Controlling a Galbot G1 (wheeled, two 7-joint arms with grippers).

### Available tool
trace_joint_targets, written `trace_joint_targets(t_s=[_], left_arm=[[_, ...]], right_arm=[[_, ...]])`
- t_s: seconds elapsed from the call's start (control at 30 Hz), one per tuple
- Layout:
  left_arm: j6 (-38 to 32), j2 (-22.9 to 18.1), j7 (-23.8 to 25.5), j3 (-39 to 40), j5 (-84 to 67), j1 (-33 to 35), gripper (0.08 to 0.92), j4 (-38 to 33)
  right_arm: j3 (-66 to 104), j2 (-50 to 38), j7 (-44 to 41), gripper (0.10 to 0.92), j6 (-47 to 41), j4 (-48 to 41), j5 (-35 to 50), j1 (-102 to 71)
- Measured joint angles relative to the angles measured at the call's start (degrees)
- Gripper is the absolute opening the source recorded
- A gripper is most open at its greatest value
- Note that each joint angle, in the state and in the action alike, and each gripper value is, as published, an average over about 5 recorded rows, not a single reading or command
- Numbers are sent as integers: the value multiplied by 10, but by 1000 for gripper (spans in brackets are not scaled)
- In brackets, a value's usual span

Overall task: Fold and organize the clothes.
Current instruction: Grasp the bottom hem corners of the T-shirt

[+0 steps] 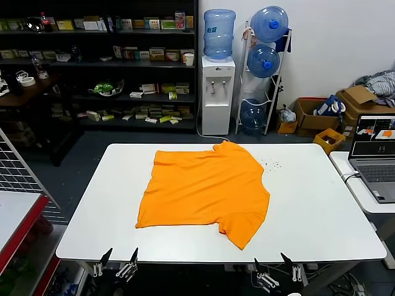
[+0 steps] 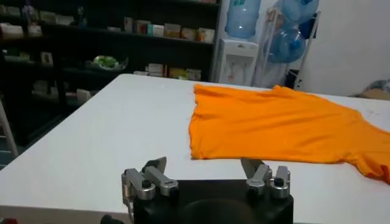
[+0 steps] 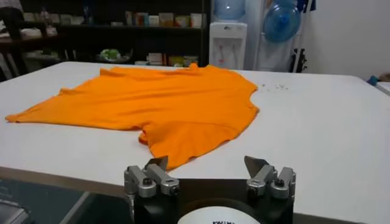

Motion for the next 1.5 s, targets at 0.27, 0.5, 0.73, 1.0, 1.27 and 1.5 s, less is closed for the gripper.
trace_joint_targets(t_s=[0.27, 0.5, 0.73, 1.0, 1.27, 1.5], left_arm=[[-1, 8, -4, 8, 3, -24, 823, 16], [10, 16, -8, 39, -4, -98, 823, 65], [27, 16, -12, 75, -16, -183, 823, 131], [45, 15, -17, 100, -22, -241, 822, 186], [53, 12, -22, 114, -23, -271, 724, 216], [54, 10, -26, 124, -20, -282, 516, 224]], right_arm=[[-22, 1, 25, 823, -11, -21, 2, 44], [-52, 10, 51, 823, -34, -73, 0, 120], [-73, 19, 62, 823, -52, -123, -10, 177], [-91, 25, 69, 773, -64, -169, -17, 214], [-98, 25, 70, 553, -67, -186, -23, 222], [-99, 25, 72, 354, -64, -187, -26, 220]])
